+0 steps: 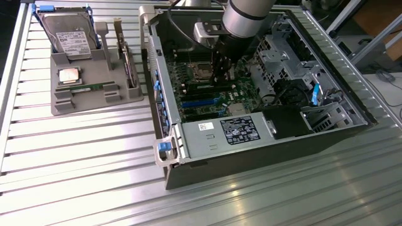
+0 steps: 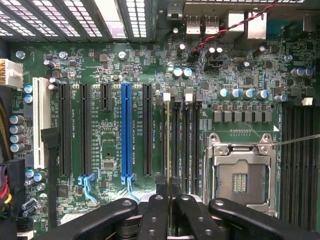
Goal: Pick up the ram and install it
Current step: 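Insert the ram into the slot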
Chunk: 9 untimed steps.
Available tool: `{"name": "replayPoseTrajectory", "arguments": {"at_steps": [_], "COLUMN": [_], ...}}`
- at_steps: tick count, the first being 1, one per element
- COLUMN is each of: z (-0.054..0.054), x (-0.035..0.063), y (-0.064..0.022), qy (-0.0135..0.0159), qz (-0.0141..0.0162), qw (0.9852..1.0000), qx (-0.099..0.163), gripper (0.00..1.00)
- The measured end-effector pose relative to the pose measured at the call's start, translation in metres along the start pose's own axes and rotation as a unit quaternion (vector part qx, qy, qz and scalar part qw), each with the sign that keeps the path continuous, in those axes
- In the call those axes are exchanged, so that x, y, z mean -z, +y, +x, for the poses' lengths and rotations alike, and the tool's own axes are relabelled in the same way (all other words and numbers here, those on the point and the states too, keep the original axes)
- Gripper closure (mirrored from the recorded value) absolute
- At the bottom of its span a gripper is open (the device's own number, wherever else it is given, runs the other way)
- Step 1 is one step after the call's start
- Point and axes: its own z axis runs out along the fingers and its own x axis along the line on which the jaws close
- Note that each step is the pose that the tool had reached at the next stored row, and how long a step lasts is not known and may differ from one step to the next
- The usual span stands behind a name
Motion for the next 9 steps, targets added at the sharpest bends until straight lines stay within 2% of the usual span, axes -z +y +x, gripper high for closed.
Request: {"name": "replayPoseTrajectory", "arguments": {"at_steps": [7,9], "z": [0.0002,0.0002], "x": [-0.0055,-0.006], "y": [-0.0006,-0.003], "qy": [0.0001,-0.0001], "qz": [-0.0001,0.0], "qw": [1.0,1.0], "qx": [0.0,0.0], "gripper": [0.88,0.88]}}
